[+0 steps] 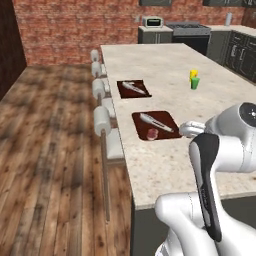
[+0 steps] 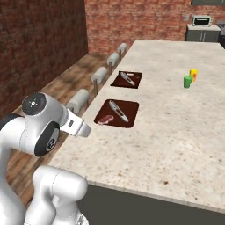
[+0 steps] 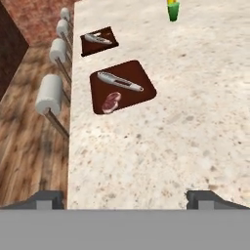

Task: Gather the lime and corn from the fridge and place them on a tray on the dining counter. Then gather the steaks from the fridge and place them on the other tray.

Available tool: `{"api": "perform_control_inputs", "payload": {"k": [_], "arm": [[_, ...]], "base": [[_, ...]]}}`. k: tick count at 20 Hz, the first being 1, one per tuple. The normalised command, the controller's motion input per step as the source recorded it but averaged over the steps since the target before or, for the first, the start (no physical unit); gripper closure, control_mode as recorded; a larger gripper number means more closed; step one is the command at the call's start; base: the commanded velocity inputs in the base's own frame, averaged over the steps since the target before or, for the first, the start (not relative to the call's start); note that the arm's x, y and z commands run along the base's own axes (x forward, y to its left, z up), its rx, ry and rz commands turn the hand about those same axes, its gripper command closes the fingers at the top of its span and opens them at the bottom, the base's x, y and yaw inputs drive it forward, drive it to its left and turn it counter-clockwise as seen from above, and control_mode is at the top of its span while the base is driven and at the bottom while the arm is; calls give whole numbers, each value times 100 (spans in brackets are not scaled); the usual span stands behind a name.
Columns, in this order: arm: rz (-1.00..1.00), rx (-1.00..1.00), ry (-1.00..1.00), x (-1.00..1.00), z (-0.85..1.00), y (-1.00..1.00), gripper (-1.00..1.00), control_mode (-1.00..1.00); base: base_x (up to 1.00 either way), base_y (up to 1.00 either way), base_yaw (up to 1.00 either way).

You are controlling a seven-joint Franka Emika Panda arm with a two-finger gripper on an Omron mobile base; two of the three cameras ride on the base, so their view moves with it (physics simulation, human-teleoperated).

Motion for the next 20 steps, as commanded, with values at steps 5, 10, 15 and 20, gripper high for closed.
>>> {"api": "perform_control_inputs", "payload": {"k": [5, 10, 15, 20], "arm": [[0, 0, 0, 0, 0, 0, -100, 100], [0, 0, 0, 0, 0, 0, -100, 100], [0, 0, 0, 0, 0, 0, -100, 100], [0, 0, 0, 0, 0, 0, -100, 100]], "base": [[-99, -12, -28], [-61, -26, -48], [-10, -56, -45], [0, -92, -39]]}}
